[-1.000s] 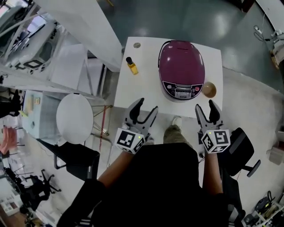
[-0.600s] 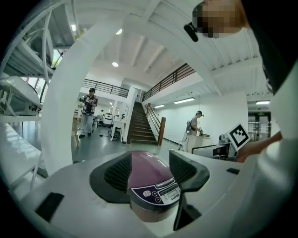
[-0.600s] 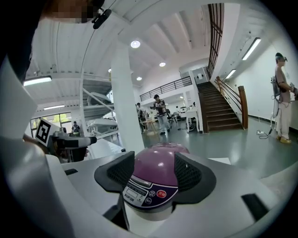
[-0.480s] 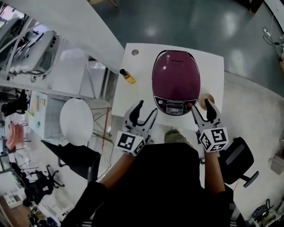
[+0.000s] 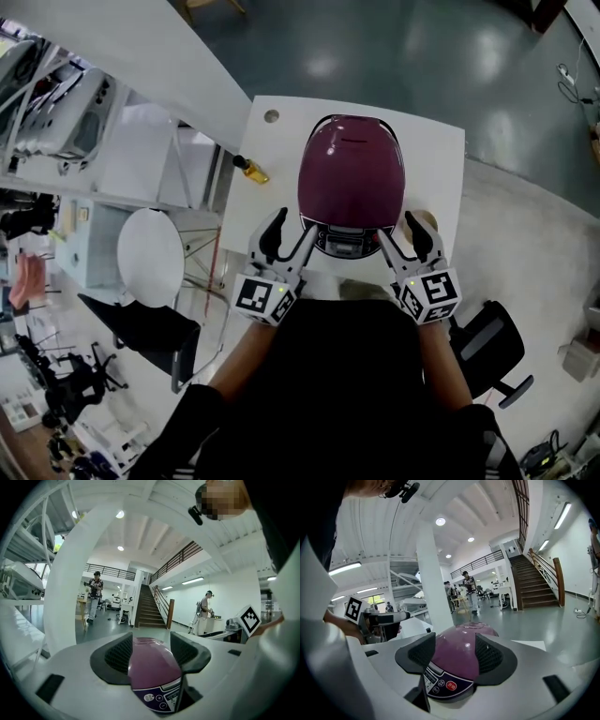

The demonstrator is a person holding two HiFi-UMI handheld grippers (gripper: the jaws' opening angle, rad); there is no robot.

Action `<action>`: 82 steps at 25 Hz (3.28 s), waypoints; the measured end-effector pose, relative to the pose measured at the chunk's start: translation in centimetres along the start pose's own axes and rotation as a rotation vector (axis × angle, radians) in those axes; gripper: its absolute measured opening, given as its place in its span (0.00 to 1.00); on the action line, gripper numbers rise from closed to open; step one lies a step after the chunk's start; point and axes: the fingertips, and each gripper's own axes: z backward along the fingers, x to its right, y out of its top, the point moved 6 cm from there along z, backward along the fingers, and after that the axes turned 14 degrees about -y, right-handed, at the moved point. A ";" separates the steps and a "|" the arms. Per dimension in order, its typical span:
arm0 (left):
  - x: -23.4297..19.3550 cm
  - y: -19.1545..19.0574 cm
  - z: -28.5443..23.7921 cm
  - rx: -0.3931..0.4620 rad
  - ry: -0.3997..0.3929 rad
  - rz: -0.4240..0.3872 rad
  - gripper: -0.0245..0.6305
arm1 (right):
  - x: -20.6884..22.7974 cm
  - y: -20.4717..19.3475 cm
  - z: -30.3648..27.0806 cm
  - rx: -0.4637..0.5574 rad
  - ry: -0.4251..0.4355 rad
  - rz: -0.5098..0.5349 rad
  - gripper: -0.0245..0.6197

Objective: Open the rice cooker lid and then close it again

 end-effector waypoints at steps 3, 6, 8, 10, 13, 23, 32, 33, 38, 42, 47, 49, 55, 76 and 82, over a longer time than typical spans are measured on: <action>-1.1 0.6 0.2 0.024 0.063 -0.003 0.39 | -0.4 -0.1 -0.8 -0.013 0.053 0.011 0.40; -2.0 1.1 0.7 0.035 0.094 -0.009 0.39 | -0.8 -0.6 -1.5 -0.030 0.081 0.029 0.40; -2.4 1.1 1.0 0.029 0.088 -0.010 0.39 | -1.0 -1.0 -1.7 -0.045 0.075 0.029 0.40; -3.0 1.2 1.0 0.029 0.075 -0.004 0.39 | -1.0 -1.2 -2.0 -0.057 0.058 0.021 0.40; -4.0 1.3 0.7 0.034 0.042 0.007 0.39 | -1.4 -1.0 -2.4 -0.070 0.027 0.005 0.40; -5.4 0.1 0.0 0.027 -0.058 0.036 0.39 | -4.4 -1.4 -3.0 -0.120 0.051 0.047 0.24; -4.6 -0.9 -0.3 0.034 -0.134 0.061 0.39 | -6.6 -3.1 -4.0 -0.246 0.081 0.146 0.04; -4.8 -0.9 -0.3 0.035 -0.136 0.063 0.39 | -6.8 -3.6 -4.2 -0.266 0.088 0.154 0.04; -5.7 -0.9 -0.2 0.042 -0.143 0.068 0.39 | -7.4 -6.0 -4.9 -0.352 0.103 0.159 0.04; -6.3 -0.9 0.0 0.040 -0.152 0.067 0.39 | -7.6 -7.2 -5.2 -0.401 0.085 0.166 0.04; -7.1 -1.1 0.1 0.036 -0.164 0.072 0.39 | -7.7 -7.4 -5.4 -0.414 0.066 0.161 0.04; -7.4 -1.3 0.3 0.029 -0.174 0.064 0.39 | -7.8 -7.3 -5.4 -0.425 0.055 0.176 0.04; -8.1 -1.1 0.7 0.037 -0.199 0.068 0.39 | -8.4 -7.3 -5.5 -0.470 0.001 0.236 0.04; -10.7 -1.9 1.0 0.043 -0.229 0.073 0.39 | -8.4 -7.8 -5.8 -0.535 -0.103 0.181 0.04; -11.5 -1.8 0.6 0.032 -0.236 0.074 0.39 | -8.3 -7.6 -6.3 -0.553 -0.095 0.152 0.04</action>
